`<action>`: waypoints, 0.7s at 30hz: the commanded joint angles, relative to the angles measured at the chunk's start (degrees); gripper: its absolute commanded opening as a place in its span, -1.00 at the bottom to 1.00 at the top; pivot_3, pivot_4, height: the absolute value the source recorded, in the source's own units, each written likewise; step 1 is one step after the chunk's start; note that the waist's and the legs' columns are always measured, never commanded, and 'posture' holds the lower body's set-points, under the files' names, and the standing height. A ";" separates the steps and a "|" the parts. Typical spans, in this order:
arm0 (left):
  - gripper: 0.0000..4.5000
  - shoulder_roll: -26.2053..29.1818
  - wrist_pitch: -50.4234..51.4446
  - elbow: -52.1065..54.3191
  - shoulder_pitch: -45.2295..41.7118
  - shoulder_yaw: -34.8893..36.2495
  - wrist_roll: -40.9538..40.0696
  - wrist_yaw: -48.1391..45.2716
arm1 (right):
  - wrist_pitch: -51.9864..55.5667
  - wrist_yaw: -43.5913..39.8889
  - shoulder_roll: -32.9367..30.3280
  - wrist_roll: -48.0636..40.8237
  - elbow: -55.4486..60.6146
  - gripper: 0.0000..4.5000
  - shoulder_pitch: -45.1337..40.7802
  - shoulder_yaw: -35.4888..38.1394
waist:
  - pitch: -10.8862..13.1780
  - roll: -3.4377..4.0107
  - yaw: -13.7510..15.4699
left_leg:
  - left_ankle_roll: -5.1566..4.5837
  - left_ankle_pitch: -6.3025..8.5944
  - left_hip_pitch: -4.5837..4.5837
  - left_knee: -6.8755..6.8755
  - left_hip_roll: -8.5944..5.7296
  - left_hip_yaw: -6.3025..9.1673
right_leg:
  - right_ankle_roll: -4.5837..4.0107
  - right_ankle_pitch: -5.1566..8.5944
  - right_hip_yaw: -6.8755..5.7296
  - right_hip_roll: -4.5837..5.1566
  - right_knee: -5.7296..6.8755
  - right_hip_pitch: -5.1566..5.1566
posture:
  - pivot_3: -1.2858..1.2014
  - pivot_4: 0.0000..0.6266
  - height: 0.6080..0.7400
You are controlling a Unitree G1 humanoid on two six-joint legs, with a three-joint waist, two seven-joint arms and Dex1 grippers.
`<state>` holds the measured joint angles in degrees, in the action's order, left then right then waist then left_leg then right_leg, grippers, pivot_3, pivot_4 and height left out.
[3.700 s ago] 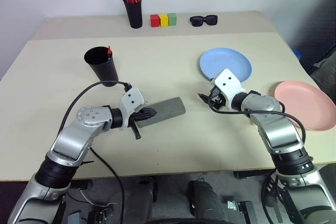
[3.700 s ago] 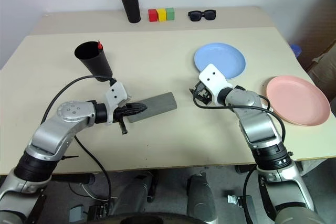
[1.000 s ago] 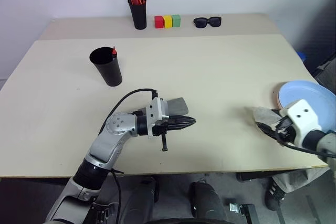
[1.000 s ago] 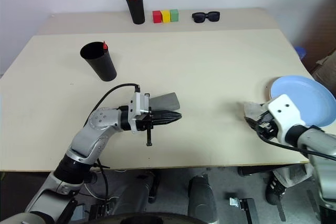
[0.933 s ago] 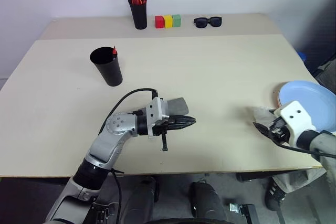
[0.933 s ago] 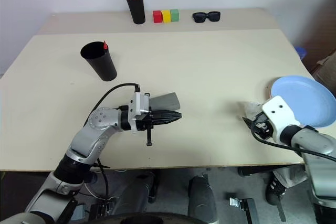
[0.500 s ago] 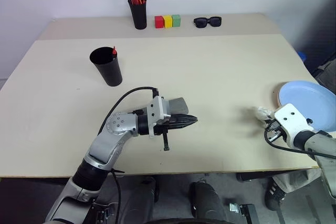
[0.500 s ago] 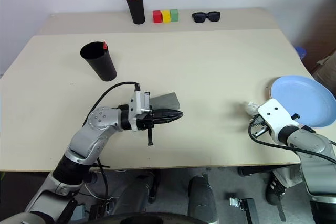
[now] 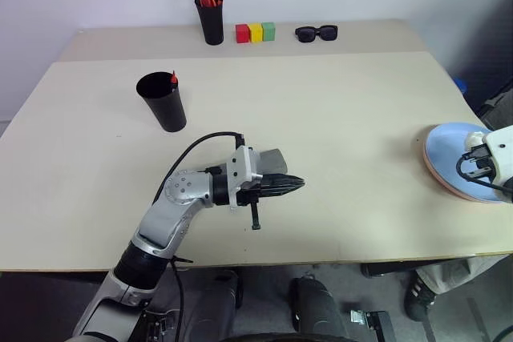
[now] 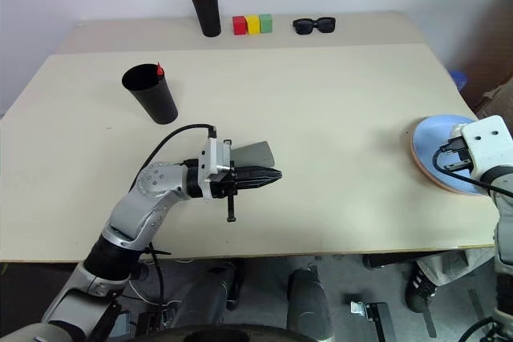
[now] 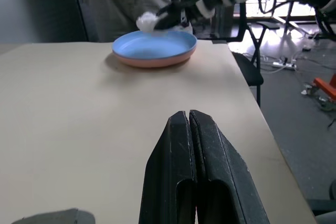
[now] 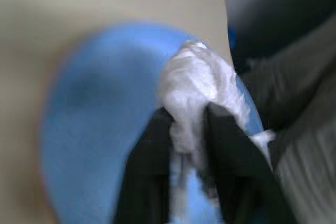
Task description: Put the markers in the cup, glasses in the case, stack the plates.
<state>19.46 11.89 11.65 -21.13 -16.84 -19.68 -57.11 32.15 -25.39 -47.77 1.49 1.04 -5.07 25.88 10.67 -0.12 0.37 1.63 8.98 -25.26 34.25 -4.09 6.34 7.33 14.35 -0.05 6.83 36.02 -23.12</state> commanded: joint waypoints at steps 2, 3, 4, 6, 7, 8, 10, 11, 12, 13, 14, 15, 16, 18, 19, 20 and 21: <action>-1.00 0.83 -0.78 1.57 -0.18 2.39 -0.02 1.57 | -4.70 -1.63 -2.46 -0.32 -0.40 0.56 -1.71 -0.93 | -0.01 0.05 -0.10 | 0.00 0.00 0.00 0.00 0.00 0.00 | 0.01 0.00 0.00 0.00 0.02 -0.01 | 0.03 -0.52 1.00; -1.00 1.03 -0.81 1.64 0.00 2.66 -0.01 1.84 | -5.42 -1.96 -2.68 -0.32 -0.51 0.79 -1.71 -1.16 | -0.01 0.05 -0.10 | 0.00 0.00 0.00 0.00 0.00 0.00 | 0.02 0.00 0.00 0.00 0.02 -0.01 | 0.03 -0.52 1.00; -1.00 1.43 -0.83 1.55 0.30 3.29 0.06 2.33 | -6.12 -2.56 -2.68 -0.69 -0.04 0.98 -1.80 -1.41 | -0.02 0.05 -0.07 | 0.00 0.00 0.00 0.00 0.00 0.00 | 0.02 -0.01 0.00 0.00 0.02 -0.01 | 0.03 -0.52 1.00; -1.00 2.45 -0.98 1.33 0.92 5.10 0.40 3.65 | -8.27 -4.15 -2.32 -1.99 1.43 0.98 -2.27 -1.95 | -0.01 0.05 -0.08 | -0.01 0.00 0.00 0.00 0.00 0.00 | 0.03 -0.01 0.00 0.00 0.01 -0.01 | 0.03 -0.52 1.00; -1.00 3.21 -0.79 1.47 1.43 7.14 0.43 5.13 | -8.78 -6.07 -1.51 -4.25 3.56 0.98 -2.99 -2.42 | -0.01 0.05 -0.12 | 0.00 0.00 0.00 0.00 0.00 0.01 | 0.03 -0.01 0.00 0.00 0.02 -0.01 | 0.03 -0.52 1.00; -1.00 4.27 -0.49 1.86 2.13 9.44 0.48 6.62 | -9.08 -8.18 -0.47 -7.00 6.02 0.98 -3.84 -3.12 | -0.01 0.05 -0.29 | 0.00 0.00 0.00 0.00 0.00 0.01 | 0.03 -0.01 0.00 -0.01 0.02 -0.01 | 0.03 -0.52 1.00; -1.00 6.56 -0.09 2.83 3.75 13.75 0.68 9.29 | -8.70 -11.23 1.71 -11.60 9.83 0.98 -5.41 -4.64 | -0.01 0.05 -1.05 | -0.01 0.00 0.01 -0.03 0.04 0.04 | 0.04 -0.01 0.00 -0.03 0.05 -0.03 | 0.03 -0.52 1.00; -1.00 7.52 0.56 3.41 4.56 15.65 0.52 10.66 | -9.00 -12.21 2.76 -13.28 11.19 0.98 -5.92 -5.33 | 0.00 0.04 -1.24 | -0.01 0.00 0.01 -0.03 0.05 0.07 | 0.05 -0.01 -0.01 -0.05 0.07 -0.03 | 0.03 -0.52 1.00; -1.00 8.72 1.35 3.98 5.78 18.20 -0.06 11.90 | -9.21 -13.50 4.22 -15.60 12.80 0.98 -6.48 -6.22 | 0.00 0.04 -1.29 | -0.01 0.00 0.02 -0.05 0.06 0.10 | 0.05 -0.01 -0.01 -0.07 0.07 -0.04 | 0.03 -0.52 1.00; -1.00 9.78 1.77 4.51 7.11 20.72 -0.64 12.95 | -8.83 -14.88 5.06 -17.40 13.79 0.98 -6.93 -7.25 | 0.00 0.03 -1.25 | -0.01 0.00 0.02 -0.06 0.06 0.13 | 0.07 -0.01 -0.01 -0.06 0.07 -0.04 | 0.03 -0.52 1.00; -1.00 10.74 2.10 4.89 8.49 23.22 -1.19 13.77 | -8.34 -16.06 5.68 -18.72 14.31 0.98 -7.40 -8.36 | 0.00 0.03 -1.22 | -0.01 0.00 0.02 -0.06 0.08 0.17 | 0.09 0.01 -0.01 -0.05 0.07 -0.04 | 0.03 -0.52 1.00; -1.00 11.45 2.42 5.18 9.65 25.16 -1.66 14.41 | -8.14 -16.95 5.99 -19.51 14.21 0.98 -7.82 -9.17 | 0.00 0.03 -1.16 | -0.01 0.00 0.01 -0.06 0.08 0.19 | 0.09 0.01 -0.01 -0.04 0.07 -0.04 | 0.03 -0.52 1.00; -1.00 11.84 2.75 5.56 10.63 26.64 -1.82 15.38 | -8.53 -18.23 5.91 -20.05 13.04 0.98 -8.41 -9.78 | 0.00 0.03 -0.95 | -0.02 0.01 0.01 -0.06 0.07 0.21 | 0.10 0.01 0.00 -0.03 0.06 -0.04 | 0.03 -0.52 1.00; -1.00 13.17 2.99 5.61 14.30 31.40 -2.33 16.59 | -8.57 -20.25 6.32 -21.19 10.95 0.98 -10.36 -12.03 | 0.01 0.01 -0.81 | -0.01 0.01 -0.02 -0.04 0.02 0.21 | 0.07 0.03 -0.01 -0.01 0.02 -0.02 | 0.03 -0.52 1.00; -1.00 13.75 2.81 5.51 15.91 33.20 -2.50 16.85 | -8.53 -20.69 6.51 -21.41 10.29 0.98 -11.15 -12.99 | 0.01 0.01 -0.84 | -0.01 0.01 -0.02 -0.04 0.02 0.22 | 0.06 0.02 0.00 -0.01 0.00 0.00 | 0.03 -0.52 1.00; -1.00 14.35 2.25 5.38 18.29 35.16 -2.30 17.04 | -8.45 -21.51 6.71 -21.73 8.90 0.98 -12.32 -13.97 | 0.01 0.00 -0.98 | -0.01 0.01 -0.01 -0.04 0.03 0.23 | 0.05 0.02 0.00 0.01 -0.02 -0.01 | 0.03 -0.52 1.00; -1.00 14.66 1.99 5.44 20.21 36.57 -2.33 17.28 | -8.58 -22.27 6.75 -21.90 7.41 0.98 -13.36 -14.67 | 0.01 0.00 -1.01 | 0.00 0.02 -0.01 -0.04 0.05 0.24 | 0.04 0.03 0.00 0.01 -0.02 -0.02 | 0.03 -0.52 1.00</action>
<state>33.51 14.69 15.58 -2.07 16.46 -21.53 -40.40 24.17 -46.50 -41.21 -19.36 9.48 -16.93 11.36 10.68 -0.12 -0.64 1.64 9.00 -25.27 34.19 -4.03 6.58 7.36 14.37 -0.05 6.84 36.01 -23.17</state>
